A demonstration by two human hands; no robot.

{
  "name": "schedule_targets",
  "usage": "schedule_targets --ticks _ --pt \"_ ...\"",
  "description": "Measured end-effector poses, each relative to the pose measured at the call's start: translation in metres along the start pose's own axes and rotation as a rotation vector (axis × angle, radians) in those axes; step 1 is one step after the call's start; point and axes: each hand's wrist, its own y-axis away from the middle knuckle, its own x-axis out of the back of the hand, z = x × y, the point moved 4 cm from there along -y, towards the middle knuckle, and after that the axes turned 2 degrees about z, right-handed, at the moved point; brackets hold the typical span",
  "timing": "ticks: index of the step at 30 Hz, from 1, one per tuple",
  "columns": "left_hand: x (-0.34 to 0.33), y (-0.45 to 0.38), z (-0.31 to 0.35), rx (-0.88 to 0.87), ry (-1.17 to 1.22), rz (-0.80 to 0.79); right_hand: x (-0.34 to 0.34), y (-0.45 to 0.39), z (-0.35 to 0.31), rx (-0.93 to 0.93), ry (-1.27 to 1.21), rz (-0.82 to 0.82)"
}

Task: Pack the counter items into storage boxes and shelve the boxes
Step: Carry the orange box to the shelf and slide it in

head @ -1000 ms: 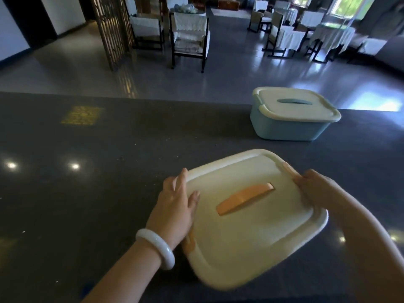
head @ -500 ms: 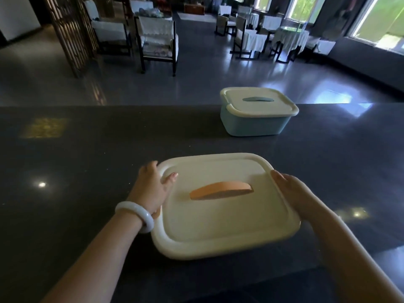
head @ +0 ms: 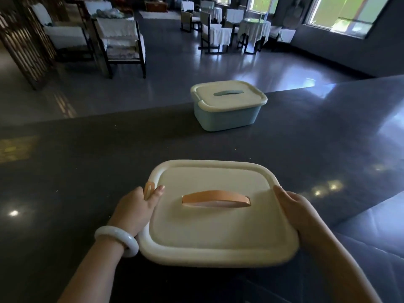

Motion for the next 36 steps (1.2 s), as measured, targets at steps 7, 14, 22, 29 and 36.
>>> schedule_targets --ticks 7,14,22,29,36 --pt "-0.043 0.005 0.062 -0.184 0.071 -0.062 0.069 0.028 0.041 -0.086 -0.165 0.144" --pt "-0.127 0.031 0.173 -0.358 0.116 -0.258 0.174 0.063 0.1 -0.145 -0.238 0.346" --pt "-0.263 0.104 0.337 -0.544 0.187 -0.494 0.342 0.092 0.179 -0.178 -0.334 0.613" --pt "-0.373 0.165 0.451 -0.703 0.236 -0.549 0.464 0.103 0.241 -0.238 -0.34 0.841" --pt "-0.464 0.19 0.543 -0.806 0.242 -0.679 0.538 0.086 0.285 -0.311 -0.405 0.955"
